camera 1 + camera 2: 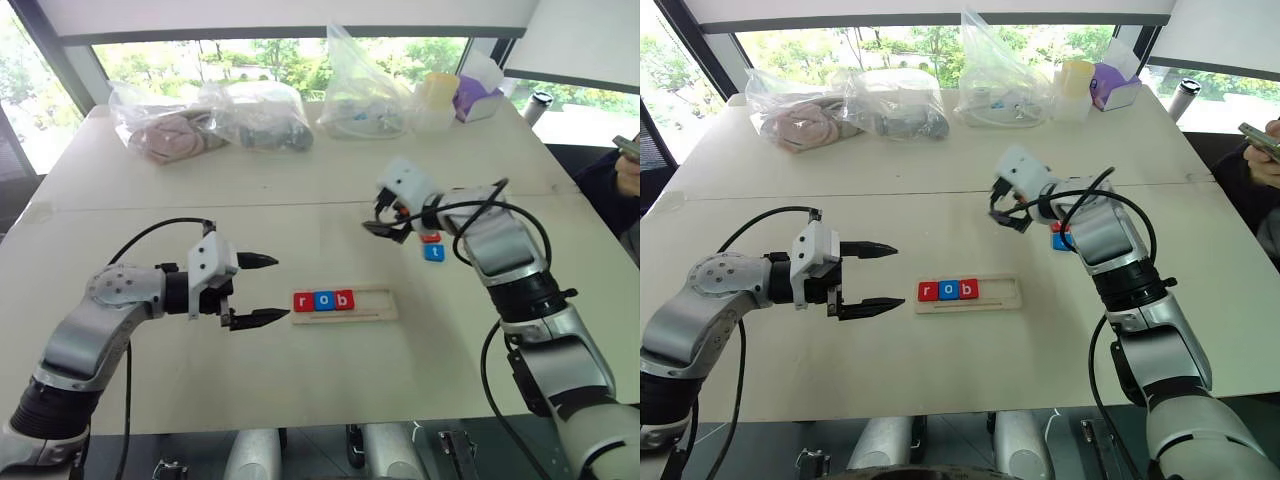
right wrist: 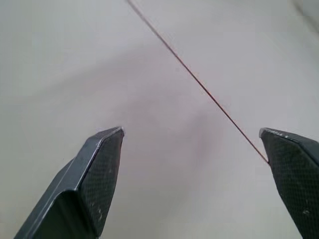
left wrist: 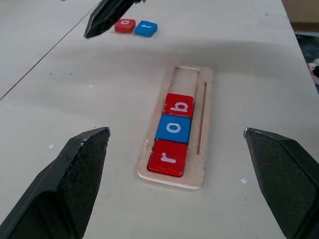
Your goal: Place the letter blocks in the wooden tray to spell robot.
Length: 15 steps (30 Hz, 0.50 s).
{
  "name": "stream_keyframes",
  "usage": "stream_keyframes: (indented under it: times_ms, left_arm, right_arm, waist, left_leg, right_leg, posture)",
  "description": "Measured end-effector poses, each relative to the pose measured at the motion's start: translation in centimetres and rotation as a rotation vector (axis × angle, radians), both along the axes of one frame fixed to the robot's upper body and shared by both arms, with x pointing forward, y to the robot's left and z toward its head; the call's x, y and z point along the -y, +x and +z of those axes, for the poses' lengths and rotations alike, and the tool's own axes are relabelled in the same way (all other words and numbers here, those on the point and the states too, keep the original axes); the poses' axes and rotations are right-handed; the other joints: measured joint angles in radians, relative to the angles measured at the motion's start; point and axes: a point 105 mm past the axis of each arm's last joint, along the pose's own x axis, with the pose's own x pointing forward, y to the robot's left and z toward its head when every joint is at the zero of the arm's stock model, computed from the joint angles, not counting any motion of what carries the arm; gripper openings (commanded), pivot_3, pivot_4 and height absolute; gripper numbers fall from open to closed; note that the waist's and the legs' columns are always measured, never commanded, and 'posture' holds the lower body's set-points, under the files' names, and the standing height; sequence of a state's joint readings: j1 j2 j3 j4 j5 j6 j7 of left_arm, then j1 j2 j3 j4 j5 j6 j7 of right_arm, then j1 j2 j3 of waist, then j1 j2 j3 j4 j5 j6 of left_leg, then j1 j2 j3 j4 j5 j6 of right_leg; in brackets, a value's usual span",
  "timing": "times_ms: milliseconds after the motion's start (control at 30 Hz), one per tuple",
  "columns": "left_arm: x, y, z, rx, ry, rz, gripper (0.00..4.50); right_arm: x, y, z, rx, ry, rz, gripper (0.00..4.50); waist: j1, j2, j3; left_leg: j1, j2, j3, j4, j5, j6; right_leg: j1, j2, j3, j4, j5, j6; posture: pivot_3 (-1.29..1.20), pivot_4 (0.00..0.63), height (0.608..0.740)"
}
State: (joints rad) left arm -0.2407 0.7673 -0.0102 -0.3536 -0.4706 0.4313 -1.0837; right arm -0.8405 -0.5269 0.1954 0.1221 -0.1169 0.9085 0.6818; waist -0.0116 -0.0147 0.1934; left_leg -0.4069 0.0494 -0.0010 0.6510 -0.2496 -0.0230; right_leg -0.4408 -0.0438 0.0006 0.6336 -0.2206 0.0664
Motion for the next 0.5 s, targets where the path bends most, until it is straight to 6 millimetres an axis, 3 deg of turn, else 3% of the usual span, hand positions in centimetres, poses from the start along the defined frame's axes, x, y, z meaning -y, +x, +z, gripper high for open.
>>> stream_keyframes:
  times_ms: [133, 267, 500]
  left_arm:
    - [0.1, 0.1, -0.3, -0.009, -0.009, -0.004, 4.5]
    - [0.1, 0.3, -0.5, -0.009, -0.02, -0.012, 4.5]
    - [-0.3, 0.6, -0.8, -0.006, -0.015, -0.009, 4.5]
  right_arm:
    - [2.9, -0.2, -1.4, -0.048, 0.02, -0.212, 4.39]
    - [4.6, -0.5, -2.7, -0.121, 0.101, -0.362, 4.39]
    - [5.0, -0.9, -4.7, -0.235, 0.223, -0.448, 4.39]
  waist:
    - [-0.002, 0.0, 0.0]
    - [-0.005, 0.0, 0.0]
    - [-0.005, 0.0, 0.0]
  left_leg:
    - [0.0, 0.0, 0.0, -0.001, 0.0, 0.0]
    - [0.0, 0.0, 0.0, 0.0, 0.0, 0.0]
    - [0.001, 0.0, 0.0, -0.001, 0.0, 0.0]
  right_leg:
    - [0.0, 0.0, 0.0, 0.0, 0.0, 0.0]
    - [0.0, 0.0, 0.0, 0.0, 0.0, 0.0]
    - [0.0, 0.001, 0.0, 0.0, 0.0, 0.0]
  posture:
    - [0.0, 0.15, 0.74]
    - [0.0, 0.15, 0.74]
    - [0.0, 0.15, 0.74]
